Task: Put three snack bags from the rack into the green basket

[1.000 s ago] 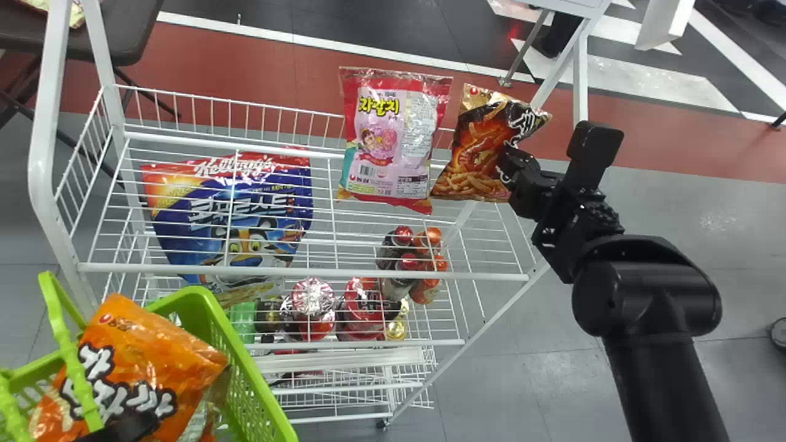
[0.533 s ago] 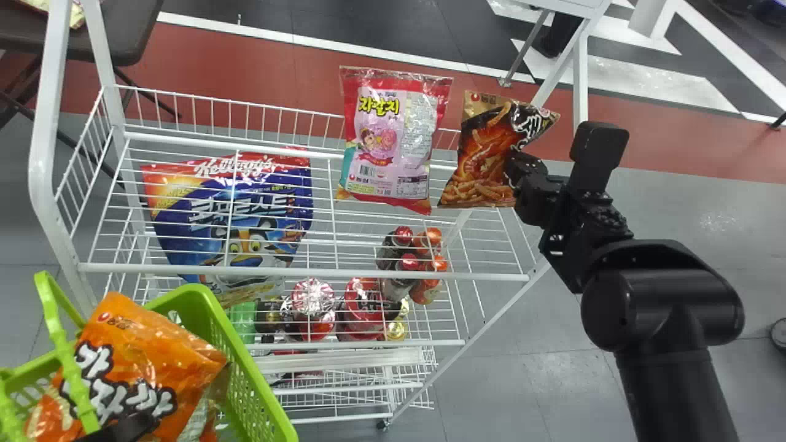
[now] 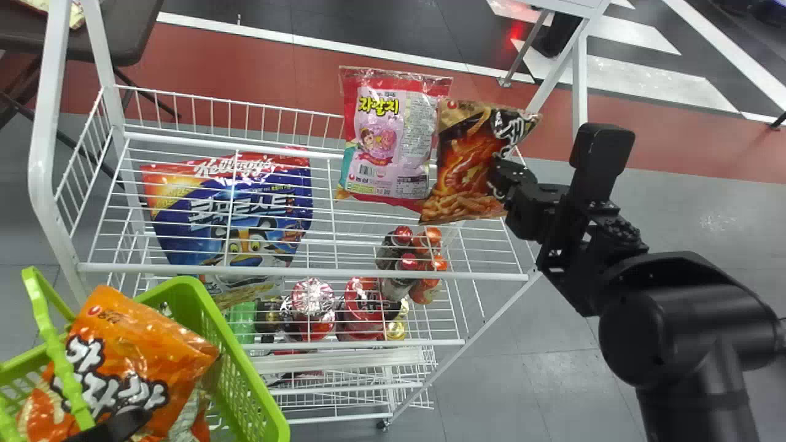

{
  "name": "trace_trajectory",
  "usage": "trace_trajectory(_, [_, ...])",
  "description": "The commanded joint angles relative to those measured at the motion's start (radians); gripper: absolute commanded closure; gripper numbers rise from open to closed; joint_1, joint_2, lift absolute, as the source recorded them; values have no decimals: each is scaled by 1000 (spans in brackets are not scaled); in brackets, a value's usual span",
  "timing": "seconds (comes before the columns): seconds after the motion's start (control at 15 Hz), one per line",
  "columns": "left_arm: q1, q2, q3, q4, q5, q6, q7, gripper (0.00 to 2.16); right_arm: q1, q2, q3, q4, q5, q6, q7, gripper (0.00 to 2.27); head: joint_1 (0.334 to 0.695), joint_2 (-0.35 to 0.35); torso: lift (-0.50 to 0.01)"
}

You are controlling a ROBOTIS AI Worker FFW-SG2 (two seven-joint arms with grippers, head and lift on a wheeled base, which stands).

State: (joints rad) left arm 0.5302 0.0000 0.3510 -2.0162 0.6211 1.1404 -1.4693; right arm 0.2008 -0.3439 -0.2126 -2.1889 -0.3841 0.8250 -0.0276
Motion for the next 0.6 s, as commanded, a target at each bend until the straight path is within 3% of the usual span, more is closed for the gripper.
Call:
trace_trajectory(0.0, [1, -3, -12, -1, -17, -18, 4, 2148, 25, 16, 5, -77, -55, 110, 9, 2246, 695, -350, 0])
trace_trajectory(0.2, [2, -3, -40, -4, -49, -58, 24, 2148, 35, 43, 55, -131, -101, 199, 32, 2246, 695, -303, 0])
trace_trajectory(0.53, [14, -3, -99, -13, -104, -132, 58, 2148, 12, 121, 197, -144, -105, 220, 38, 2246, 695, -195, 0])
